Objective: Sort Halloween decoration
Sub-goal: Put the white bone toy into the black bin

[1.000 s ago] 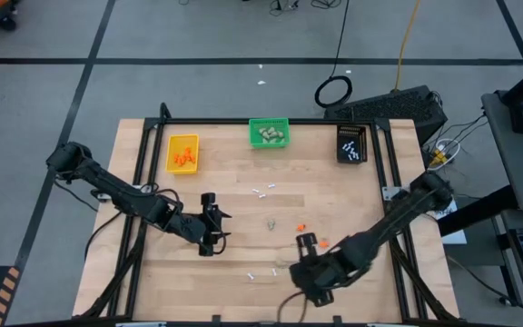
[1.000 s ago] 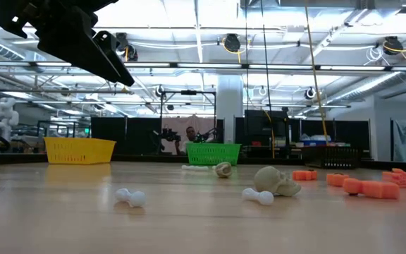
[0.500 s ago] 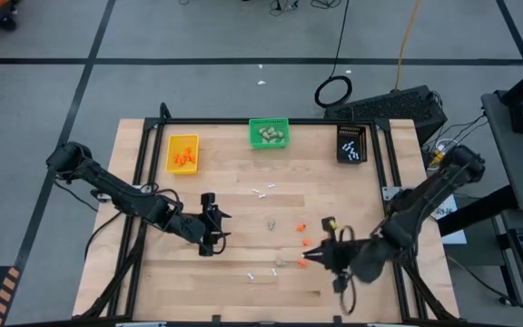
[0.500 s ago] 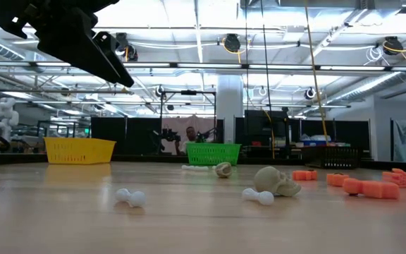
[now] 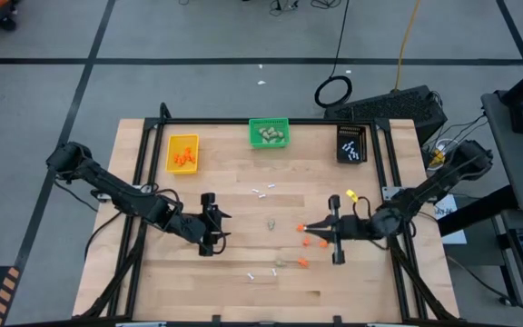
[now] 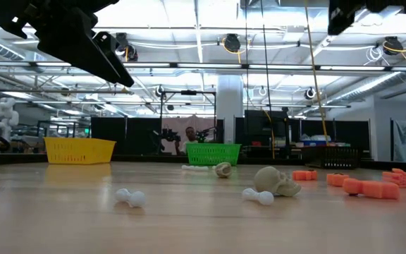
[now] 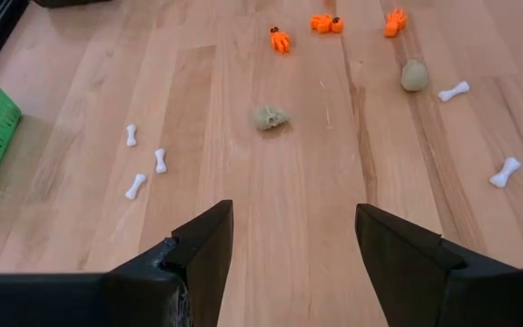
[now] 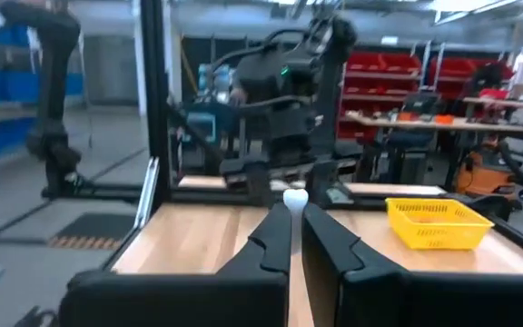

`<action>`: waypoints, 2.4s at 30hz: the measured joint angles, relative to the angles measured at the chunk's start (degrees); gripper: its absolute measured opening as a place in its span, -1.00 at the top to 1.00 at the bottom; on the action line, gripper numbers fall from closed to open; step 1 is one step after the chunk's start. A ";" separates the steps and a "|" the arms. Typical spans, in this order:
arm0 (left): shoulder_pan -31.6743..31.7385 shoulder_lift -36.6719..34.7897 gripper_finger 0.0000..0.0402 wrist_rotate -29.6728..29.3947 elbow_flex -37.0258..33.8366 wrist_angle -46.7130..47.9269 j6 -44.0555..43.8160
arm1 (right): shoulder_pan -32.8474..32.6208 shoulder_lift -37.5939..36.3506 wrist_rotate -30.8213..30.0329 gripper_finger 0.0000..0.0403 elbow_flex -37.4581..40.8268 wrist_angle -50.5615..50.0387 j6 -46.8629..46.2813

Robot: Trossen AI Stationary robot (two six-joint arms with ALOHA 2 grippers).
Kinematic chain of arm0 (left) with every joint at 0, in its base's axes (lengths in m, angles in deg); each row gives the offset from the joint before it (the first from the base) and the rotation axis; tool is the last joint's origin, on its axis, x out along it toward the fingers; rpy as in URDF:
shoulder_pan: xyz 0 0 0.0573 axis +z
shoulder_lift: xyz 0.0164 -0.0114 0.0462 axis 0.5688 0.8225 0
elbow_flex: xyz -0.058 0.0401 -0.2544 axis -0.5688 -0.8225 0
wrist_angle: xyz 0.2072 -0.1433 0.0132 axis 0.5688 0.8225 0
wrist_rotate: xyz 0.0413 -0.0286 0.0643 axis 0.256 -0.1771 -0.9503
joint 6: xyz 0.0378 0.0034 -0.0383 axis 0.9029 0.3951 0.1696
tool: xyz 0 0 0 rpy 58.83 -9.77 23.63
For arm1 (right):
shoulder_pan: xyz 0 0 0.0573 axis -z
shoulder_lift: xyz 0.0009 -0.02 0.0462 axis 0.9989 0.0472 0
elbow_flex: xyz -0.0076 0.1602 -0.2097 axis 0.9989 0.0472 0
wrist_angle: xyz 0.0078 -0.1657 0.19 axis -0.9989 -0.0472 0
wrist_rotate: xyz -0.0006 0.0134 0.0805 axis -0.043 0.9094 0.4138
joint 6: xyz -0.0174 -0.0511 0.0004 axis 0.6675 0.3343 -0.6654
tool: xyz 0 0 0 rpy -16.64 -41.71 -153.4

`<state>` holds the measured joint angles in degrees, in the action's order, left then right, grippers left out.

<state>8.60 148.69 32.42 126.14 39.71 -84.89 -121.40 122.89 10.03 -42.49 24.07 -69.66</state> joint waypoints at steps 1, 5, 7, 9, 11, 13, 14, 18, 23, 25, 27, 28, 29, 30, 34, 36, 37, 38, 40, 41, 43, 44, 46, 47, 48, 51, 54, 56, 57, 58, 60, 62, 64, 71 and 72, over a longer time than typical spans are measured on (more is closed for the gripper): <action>-0.01 0.00 -0.15 0.00 0.00 0.00 0.00 | 0.27 0.12 -0.04 1.00 1.12 2.38 0.08; -0.02 0.00 -0.15 -0.02 0.00 -0.03 0.00 | 1.16 0.63 -0.04 1.00 2.94 6.15 0.27; 0.00 0.00 -0.15 -0.17 0.00 -0.02 0.00 | 1.60 0.66 0.01 1.00 2.98 6.37 -0.29; -0.01 0.00 -0.15 -0.36 -0.01 -0.06 -0.02 | 1.86 0.64 0.00 1.00 2.97 6.59 -0.53; -0.01 0.00 -0.15 -0.37 -0.01 -0.13 -0.02 | 1.86 0.66 0.00 1.00 2.97 6.55 -0.61; -0.02 0.00 -0.15 -0.37 -0.02 -0.51 -0.04 | 1.86 0.65 0.00 1.00 2.97 6.55 -0.99; -0.02 0.00 -0.15 -0.37 -0.02 -0.76 -0.04 | 1.84 0.64 0.01 1.00 2.97 6.55 -1.02; 0.00 0.00 -0.15 -0.39 -0.02 -1.68 -0.04 | 1.84 0.66 0.02 1.00 2.97 6.55 -0.81; -0.02 0.00 -0.15 -0.39 -0.02 -1.68 0.00 | 1.84 0.66 0.03 1.00 2.97 6.53 0.70; -0.01 0.00 -0.15 -0.39 -0.02 -1.68 -0.01 | 1.84 0.66 0.02 1.00 2.97 6.53 1.86; -0.02 0.00 -0.15 -0.39 -0.02 -1.70 0.04 | 1.84 0.66 0.04 1.00 2.97 6.53 3.94; 0.00 0.00 -0.15 -0.39 -0.02 -1.70 0.04 | 1.84 0.66 0.04 1.00 2.97 6.53 5.18; -0.01 0.00 -0.15 -0.39 -0.02 -1.73 0.04 | 1.84 0.66 0.06 1.00 2.97 6.53 6.43; -0.02 0.00 -0.15 -0.39 -0.02 -1.73 0.05 | 1.84 0.66 0.07 1.00 2.97 6.53 7.85; 0.00 0.00 -0.15 -0.39 -0.02 -1.74 0.07 | 1.84 0.64 0.18 1.00 2.97 6.53 15.31; -0.01 0.00 -0.15 -0.39 -0.02 -1.75 0.09 | 1.84 0.64 0.22 1.00 2.97 6.50 19.93; -0.02 0.00 -0.15 -0.39 -0.02 -1.75 0.09 | 1.84 0.64 0.24 1.00 2.97 6.48 22.54; -0.02 0.00 -0.15 -0.39 -0.02 -1.75 0.09 | 1.84 0.64 0.24 1.00 2.97 6.48 25.39; -0.02 0.00 -0.15 -0.39 -0.02 -1.75 0.09 | 1.84 0.64 0.24 1.00 2.97 6.48 31.03; -0.02 0.00 -0.15 -0.39 -0.02 -1.75 0.11 | 1.84 0.64 0.24 1.00 2.97 6.48 33.70; -0.02 0.00 -0.15 -0.39 -0.02 -1.75 0.13 | 1.84 0.64 0.24 1.00 2.97 6.48 38.38; -0.02 0.00 -0.15 -0.39 -0.02 -1.75 0.17 | 1.84 0.64 0.24 1.00 2.97 6.48 40.62; -0.01 0.00 -0.15 -0.39 -0.02 -1.77 0.20 | 1.84 0.64 0.24 1.00 2.97 6.48 44.80; -0.02 0.00 -0.15 -0.39 -0.02 -1.77 0.20 | 1.84 0.64 0.24 1.00 2.97 6.48 46.86; 0.00 0.00 -0.15 -0.39 -0.02 -1.77 0.19 | 1.84 0.64 0.24 1.00 2.97 6.48 48.99; 0.00 0.00 -0.15 -0.39 -0.02 -1.77 0.20 | 1.84 0.64 0.24 1.00 2.97 6.48 54.00; 0.00 0.00 -0.15 -0.39 -0.02 -1.79 0.20 | 1.84 0.64 0.22 1.00 2.97 6.50 55.57; -0.01 0.00 -0.15 -0.39 -0.02 -1.78 0.20 | 1.84 0.64 0.19 1.00 2.97 6.50 55.59; -0.01 0.00 -0.15 -0.39 -0.02 -1.78 0.20 | 1.84 0.64 0.17 1.00 2.97 6.50 55.29; -0.01 0.00 -0.15 -0.39 -0.02 -1.78 0.19 | 1.84 0.64 0.17 1.00 2.96 6.50 54.87; -0.01 0.00 -0.15 -0.39 -0.02 -1.79 0.20 | 1.84 0.64 0.15 1.00 2.95 6.52 54.53; 0.00 0.00 -0.15 -0.39 -0.02 -1.79 0.20 | 1.84 0.64 0.15 1.00 2.95 6.50 54.42; 0.00 0.00 -0.15 -0.39 -0.02 -1.77 0.20 | 1.84 0.64 0.13 1.00 2.95 6.50 54.42; -0.02 0.00 -0.15 -0.39 -0.02 -1.78 0.17 | 1.84 0.64 0.11 1.00 2.95 6.50 48.72; 0.00 0.00 -0.15 -0.39 -0.02 -1.79 0.17 | 1.84 0.64 0.10 1.00 2.95 6.50 47.59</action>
<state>8.60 148.69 32.03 126.12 37.92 -84.72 -119.57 123.53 10.13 -39.54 30.57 -22.07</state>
